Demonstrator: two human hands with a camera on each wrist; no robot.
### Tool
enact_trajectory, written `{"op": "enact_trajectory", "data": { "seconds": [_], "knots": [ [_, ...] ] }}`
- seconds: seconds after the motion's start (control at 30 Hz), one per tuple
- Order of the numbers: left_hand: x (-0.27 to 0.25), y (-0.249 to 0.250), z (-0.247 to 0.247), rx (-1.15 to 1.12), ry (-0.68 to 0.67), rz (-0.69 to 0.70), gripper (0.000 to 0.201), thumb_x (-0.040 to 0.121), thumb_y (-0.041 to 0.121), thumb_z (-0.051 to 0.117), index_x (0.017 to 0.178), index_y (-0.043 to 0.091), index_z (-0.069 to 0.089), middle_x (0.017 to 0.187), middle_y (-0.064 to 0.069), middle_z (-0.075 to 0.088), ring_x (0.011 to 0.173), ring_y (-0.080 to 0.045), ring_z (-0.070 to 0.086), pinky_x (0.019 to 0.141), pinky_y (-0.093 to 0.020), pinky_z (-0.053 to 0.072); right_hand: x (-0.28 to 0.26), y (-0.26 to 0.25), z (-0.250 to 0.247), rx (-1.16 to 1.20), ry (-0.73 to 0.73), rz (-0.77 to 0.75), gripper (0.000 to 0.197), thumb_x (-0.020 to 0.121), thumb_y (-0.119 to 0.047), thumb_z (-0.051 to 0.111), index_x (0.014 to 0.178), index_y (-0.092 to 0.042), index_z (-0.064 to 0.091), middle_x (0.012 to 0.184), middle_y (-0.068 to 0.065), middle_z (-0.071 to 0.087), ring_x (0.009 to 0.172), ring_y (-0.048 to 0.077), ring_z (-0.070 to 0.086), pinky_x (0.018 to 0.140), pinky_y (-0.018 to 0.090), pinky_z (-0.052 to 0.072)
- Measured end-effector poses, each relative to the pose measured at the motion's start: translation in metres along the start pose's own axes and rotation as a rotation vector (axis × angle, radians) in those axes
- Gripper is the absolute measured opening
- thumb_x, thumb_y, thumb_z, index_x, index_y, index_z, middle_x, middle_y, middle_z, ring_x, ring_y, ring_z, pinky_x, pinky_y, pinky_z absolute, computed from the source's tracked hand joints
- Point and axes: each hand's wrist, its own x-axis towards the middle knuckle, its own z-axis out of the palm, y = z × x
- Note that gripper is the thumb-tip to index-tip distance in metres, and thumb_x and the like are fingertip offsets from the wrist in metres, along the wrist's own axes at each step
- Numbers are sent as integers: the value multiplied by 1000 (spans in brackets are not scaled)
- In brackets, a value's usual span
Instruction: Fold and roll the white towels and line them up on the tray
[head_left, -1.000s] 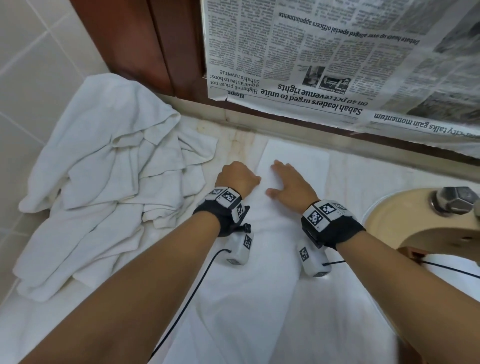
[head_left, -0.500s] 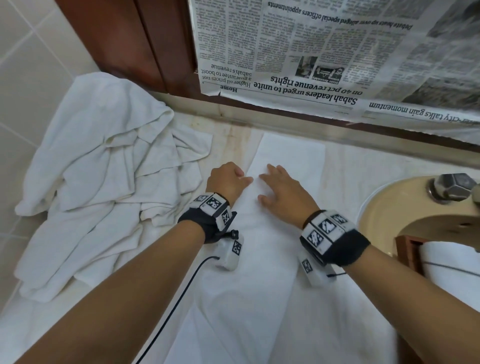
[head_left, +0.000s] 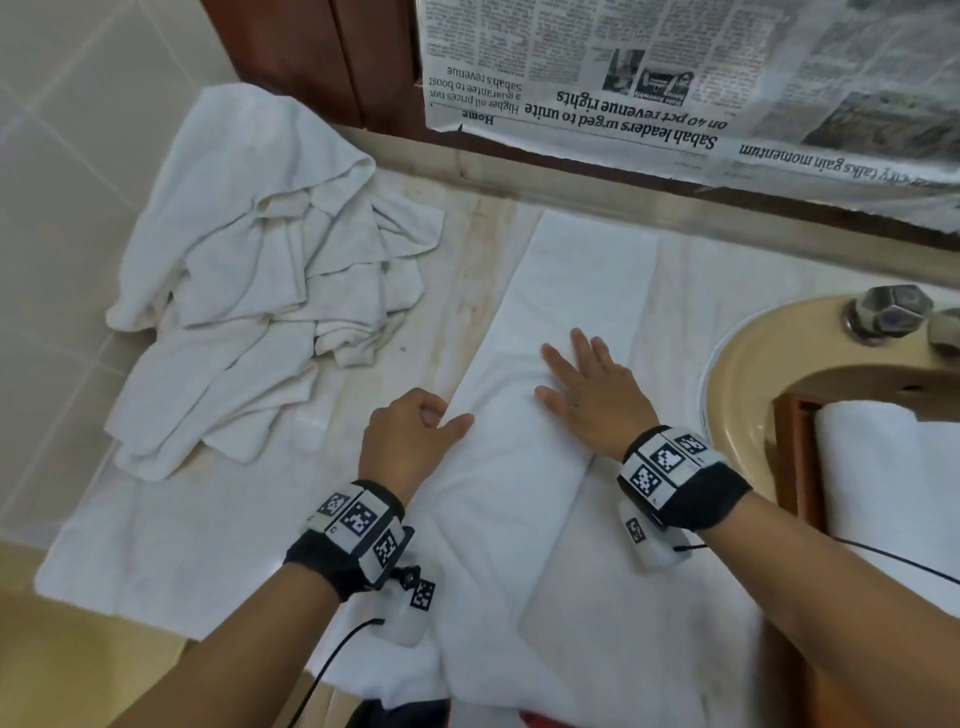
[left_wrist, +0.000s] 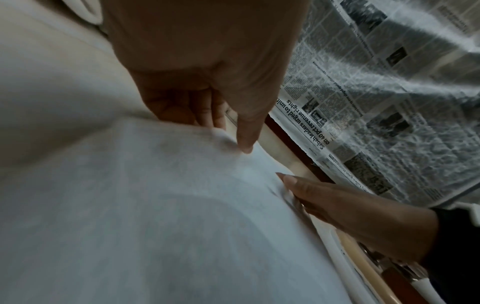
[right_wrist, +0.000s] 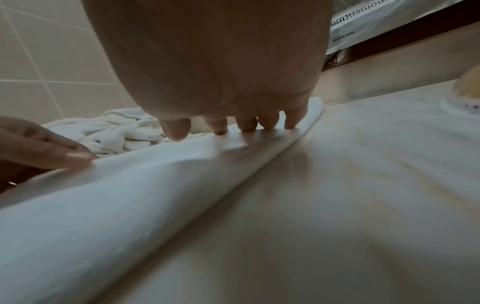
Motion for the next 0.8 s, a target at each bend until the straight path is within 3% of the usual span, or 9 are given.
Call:
{"op": "enact_trajectory", "data": {
  "seconds": [0.13, 0.27, 0.37, 0.47, 0.63, 0.7, 0.8],
  "knots": [
    [-25, -9, -3, 317, -93, -55, 42, 74, 63, 67, 79, 23, 56, 77, 8, 58, 78, -12, 53, 64, -27, 41, -4, 2, 8, -61, -6, -3, 66, 95, -64, 20, 152, -40, -6, 160, -1, -20, 148, 22, -14, 119, 43, 6],
    [-35, -10, -10, 496, -149, -73, 46, 74, 62, 66, 75, 20, 47, 77, 7, 53, 78, -17, 54, 60, -28, 37, 3, 7, 3, -104, -29, 28, 63, 98, -58, 18, 151, -39, -12, 158, -1, -24, 148, 21, -16, 119, 43, 4],
    [-40, -9, -11, 505, -216, -98, 38, 74, 54, 68, 73, 18, 55, 76, 2, 64, 76, -19, 63, 63, -28, 48, 14, 14, -5, -144, -37, 58, 63, 99, -57, 15, 151, -36, -14, 158, 0, -26, 148, 22, -15, 119, 44, 4],
    [-48, -9, 3, 432, -280, -83, 30, 78, 45, 64, 85, 17, 55, 78, -3, 69, 71, -21, 68, 74, -35, 56, 26, 25, -11, -160, -40, 84, 64, 98, -59, 13, 150, -36, -15, 158, -1, -26, 147, 22, -16, 119, 44, 4],
    [-26, -5, 7, 315, -336, 9, 14, 87, 32, 59, 89, 20, 50, 88, -8, 66, 71, -25, 68, 71, -35, 56, 43, 41, -23, -129, 1, 113, 66, 97, -61, 18, 151, -36, -11, 159, -3, -23, 148, 21, -14, 118, 44, 4],
    [-5, 2, 0, 361, -300, 37, 15, 88, 31, 58, 92, 18, 52, 98, -10, 62, 83, -29, 64, 73, -34, 52, 50, 45, -28, -118, 33, 131, 66, 98, -59, 21, 152, -35, -8, 160, -1, -20, 148, 22, -11, 119, 44, 6],
    [23, 18, -5, 479, -144, 29, 32, 93, 28, 52, 119, 10, 48, 117, -15, 54, 106, -34, 55, 83, -35, 44, 58, 45, -36, -110, 43, 175, 65, 99, -56, 22, 152, -34, -8, 160, 1, -19, 148, 25, -10, 119, 45, 7]
  ]
}}
